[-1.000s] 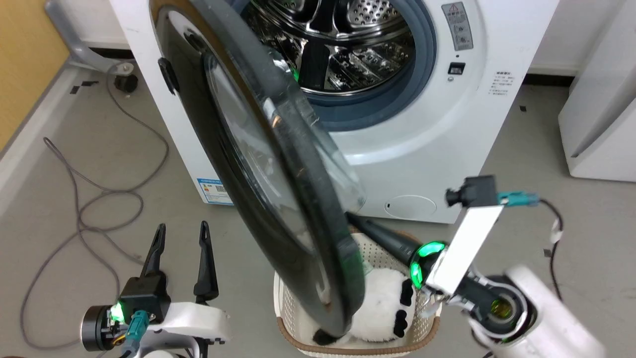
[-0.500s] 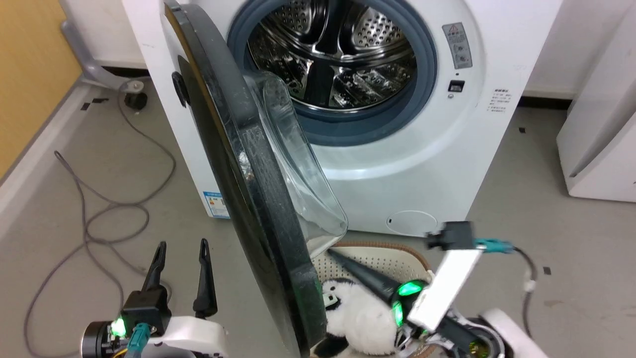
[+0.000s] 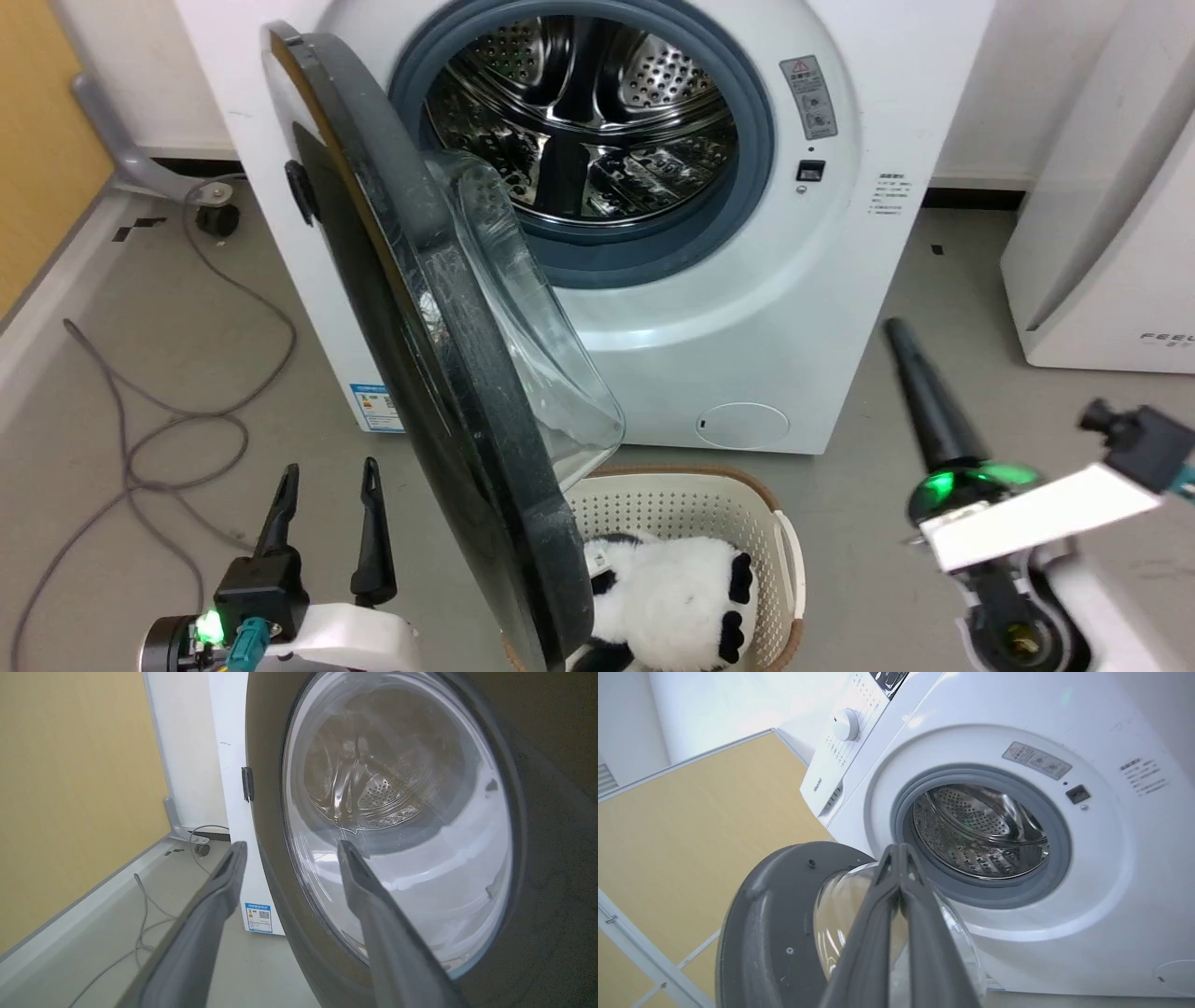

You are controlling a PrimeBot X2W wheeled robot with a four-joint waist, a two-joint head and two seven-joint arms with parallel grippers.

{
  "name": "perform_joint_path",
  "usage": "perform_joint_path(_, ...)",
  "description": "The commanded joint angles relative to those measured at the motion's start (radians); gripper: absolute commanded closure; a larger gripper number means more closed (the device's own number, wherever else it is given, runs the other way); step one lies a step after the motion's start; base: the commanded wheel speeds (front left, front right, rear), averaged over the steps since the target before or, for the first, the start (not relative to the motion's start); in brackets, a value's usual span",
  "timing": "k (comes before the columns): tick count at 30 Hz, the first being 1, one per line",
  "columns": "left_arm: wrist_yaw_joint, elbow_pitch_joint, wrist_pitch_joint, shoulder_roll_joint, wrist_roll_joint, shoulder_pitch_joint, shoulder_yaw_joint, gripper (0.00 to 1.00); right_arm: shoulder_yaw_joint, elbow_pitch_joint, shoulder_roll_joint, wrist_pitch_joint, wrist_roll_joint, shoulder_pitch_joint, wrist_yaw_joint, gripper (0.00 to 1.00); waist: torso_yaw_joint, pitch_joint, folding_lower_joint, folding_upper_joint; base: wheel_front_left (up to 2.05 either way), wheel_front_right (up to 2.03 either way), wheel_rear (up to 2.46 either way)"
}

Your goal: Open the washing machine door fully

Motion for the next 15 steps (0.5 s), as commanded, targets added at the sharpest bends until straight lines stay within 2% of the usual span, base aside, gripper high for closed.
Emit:
perform_joint_path(1, -0.001, -0.004, -0.006, 0.001, 0.005, 0.017, 0.005, 0.00, -0.022, 0.002, -0.012, -0.010, -0.057, 0.021, 0.005, 1.00, -0.008, 0.000, 0.0001, 0.0000, 0.00, 0.00, 0.00)
perform_joint_path(3, 0.000, -0.008, -0.006, 0.001, 0.006, 0.020, 0.010, 0.00, -0.091, -0.001, -0.003, -0.016, -0.168, 0.031, 0.005, 1.00, -0.018, 0.000, 0.0001, 0.0000, 0.00, 0.00, 0.00)
perform_joint_path(8, 0.001, -0.013, -0.006, 0.001, 0.007, 0.023, 0.014, 0.00, -0.316, -0.062, 0.072, -0.017, -0.584, 0.090, 0.005, 1.00, -0.031, 0.002, 0.0001, 0.0000, 0.00, 0.00, 0.00)
perform_joint_path(11, 0.002, -0.015, -0.006, 0.001, 0.007, 0.023, 0.014, 0.00, -0.395, -0.104, 0.109, -0.017, -0.836, 0.133, 0.005, 1.00, -0.037, 0.005, 0.0001, 0.0000, 0.00, 0.00, 0.00)
perform_joint_path(15, 0.004, -0.018, -0.006, 0.001, 0.006, 0.023, 0.015, 0.00, -0.456, -0.123, 0.178, -0.017, -1.001, 0.188, 0.005, 1.00, -0.045, 0.008, 0.0001, 0.0000, 0.00, 0.00, 0.00)
